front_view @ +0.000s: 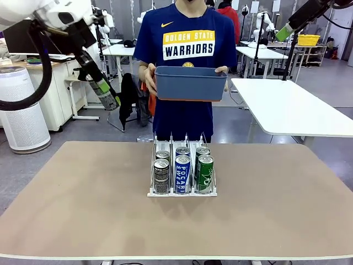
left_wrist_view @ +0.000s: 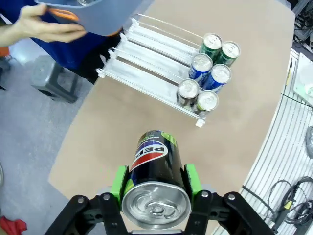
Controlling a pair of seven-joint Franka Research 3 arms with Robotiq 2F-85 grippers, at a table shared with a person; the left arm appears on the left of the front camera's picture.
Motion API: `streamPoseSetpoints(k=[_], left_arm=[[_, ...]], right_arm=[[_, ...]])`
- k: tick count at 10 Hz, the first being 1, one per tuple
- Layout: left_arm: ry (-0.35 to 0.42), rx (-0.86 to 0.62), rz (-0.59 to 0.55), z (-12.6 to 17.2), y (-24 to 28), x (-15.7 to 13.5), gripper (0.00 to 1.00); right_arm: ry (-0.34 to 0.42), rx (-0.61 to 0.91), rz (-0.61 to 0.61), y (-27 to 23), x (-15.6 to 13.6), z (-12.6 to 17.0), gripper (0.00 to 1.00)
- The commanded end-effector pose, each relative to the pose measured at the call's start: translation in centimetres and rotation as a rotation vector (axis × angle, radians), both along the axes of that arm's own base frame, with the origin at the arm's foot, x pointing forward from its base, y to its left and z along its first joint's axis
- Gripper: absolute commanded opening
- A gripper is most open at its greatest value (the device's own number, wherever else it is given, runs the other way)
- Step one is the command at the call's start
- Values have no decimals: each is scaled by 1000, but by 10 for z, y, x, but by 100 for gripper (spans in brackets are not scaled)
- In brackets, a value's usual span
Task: Fill the beverage cans into the dispenser.
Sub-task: Place the picked Pepsi coke in the line of the Automatic Can Dispenser with the same cans.
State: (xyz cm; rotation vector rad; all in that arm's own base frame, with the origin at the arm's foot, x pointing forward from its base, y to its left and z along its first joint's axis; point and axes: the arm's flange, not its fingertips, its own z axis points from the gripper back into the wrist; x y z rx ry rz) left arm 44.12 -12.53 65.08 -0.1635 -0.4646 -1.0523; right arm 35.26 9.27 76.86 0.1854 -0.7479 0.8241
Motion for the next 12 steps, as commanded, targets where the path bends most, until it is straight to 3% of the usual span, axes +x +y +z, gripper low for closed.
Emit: streamPoseSetpoints(k=[1,2,4,5,6,7,8,9,10,12], left_arm=[[25,98,3,-12,-20,-17,58],[33,154,-41,-26,-32,-30,58],[53,103,-102,-45,-49,-52,58],[48,104,-167,-50,-47,-62,38],[57,86,-189,-54,-50,-67,38],[74,83,-200,-57,-55,-71,18],[105,56,-207,-61,-56,-75,38],[113,63,-207,-66,-61,-74,0],[102,79,-168,-62,-60,-67,20],[91,94,-192,-64,-63,-73,20]], right_arm=[[0,1,-1,0,0,0,100],[0,1,-1,0,0,0,100],[0,1,-1,0,0,0,100],[0,1,-1,0,0,0,100],[0,1,-1,0,0,0,100],[0,1,-1,0,0,0,100],[0,1,-1,0,0,0,100],[0,1,-1,0,0,0,100],[0,1,-1,0,0,0,100],[0,1,-1,0,0,0,100]])
